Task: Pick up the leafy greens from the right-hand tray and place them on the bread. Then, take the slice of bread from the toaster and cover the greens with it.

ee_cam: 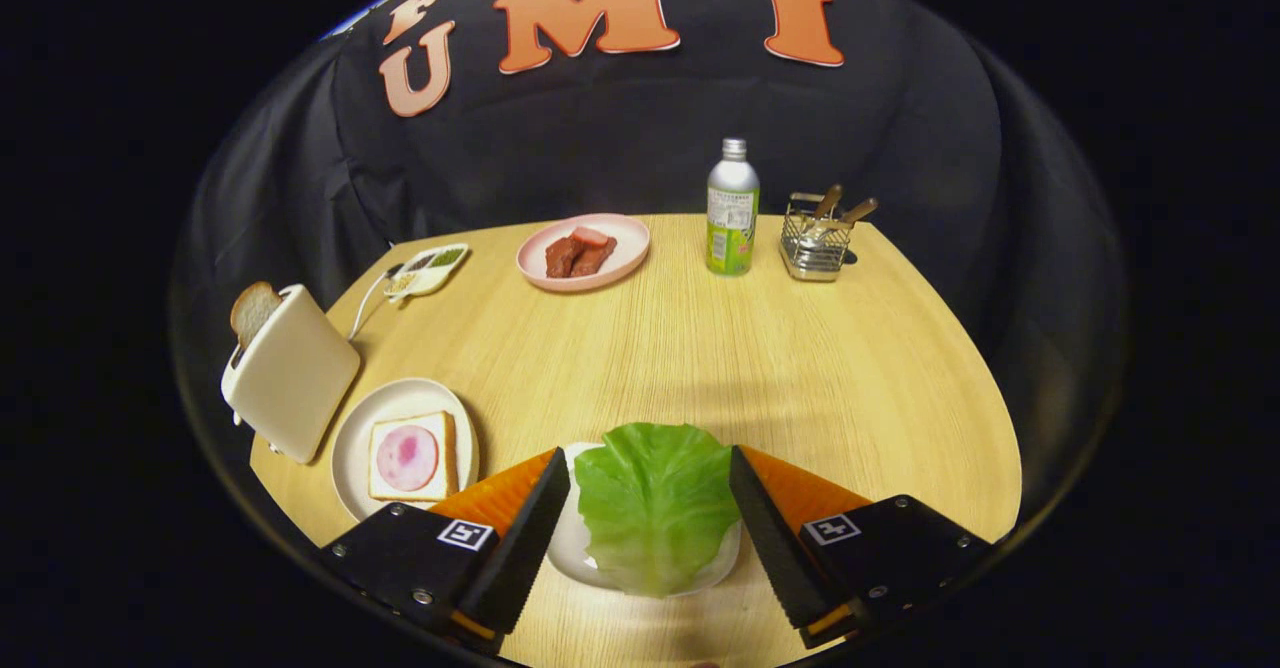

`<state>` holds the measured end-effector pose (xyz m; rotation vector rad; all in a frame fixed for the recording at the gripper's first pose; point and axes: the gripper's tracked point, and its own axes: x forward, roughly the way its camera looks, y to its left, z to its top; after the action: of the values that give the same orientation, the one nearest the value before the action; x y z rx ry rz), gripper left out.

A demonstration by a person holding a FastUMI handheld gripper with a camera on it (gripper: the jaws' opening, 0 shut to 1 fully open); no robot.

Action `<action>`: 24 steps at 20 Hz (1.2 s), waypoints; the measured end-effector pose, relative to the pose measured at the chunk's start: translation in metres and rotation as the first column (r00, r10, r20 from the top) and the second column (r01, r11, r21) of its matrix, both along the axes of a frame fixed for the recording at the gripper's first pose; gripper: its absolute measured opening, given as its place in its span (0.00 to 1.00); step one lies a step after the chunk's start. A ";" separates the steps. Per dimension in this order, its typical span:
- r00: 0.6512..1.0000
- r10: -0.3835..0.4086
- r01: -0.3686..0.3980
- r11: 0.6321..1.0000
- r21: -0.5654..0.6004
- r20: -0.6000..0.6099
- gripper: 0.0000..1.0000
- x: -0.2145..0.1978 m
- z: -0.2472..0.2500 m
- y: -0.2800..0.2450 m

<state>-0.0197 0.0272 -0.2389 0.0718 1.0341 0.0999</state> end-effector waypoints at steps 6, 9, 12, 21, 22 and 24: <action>0.981 0.049 -0.050 0.999 -0.003 -0.189 0.96 -0.020 -0.035 0.006; 0.969 0.045 -0.047 0.999 -0.005 -0.243 0.94 -0.023 -0.050 0.006; 0.959 0.039 -0.045 0.999 -0.017 -0.280 0.93 -0.025 -0.062 0.003; 0.964 0.020 -0.043 0.996 -0.079 -0.264 0.58 -0.023 -0.071 -0.003; 0.966 0.026 -0.047 0.996 -0.079 -0.257 0.53 -0.022 -0.071 -0.003; 0.969 0.021 -0.041 0.996 -0.077 -0.244 0.36 -0.021 -0.072 -0.002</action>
<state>-0.0403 0.0251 -0.3106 -0.0074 1.2838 0.0783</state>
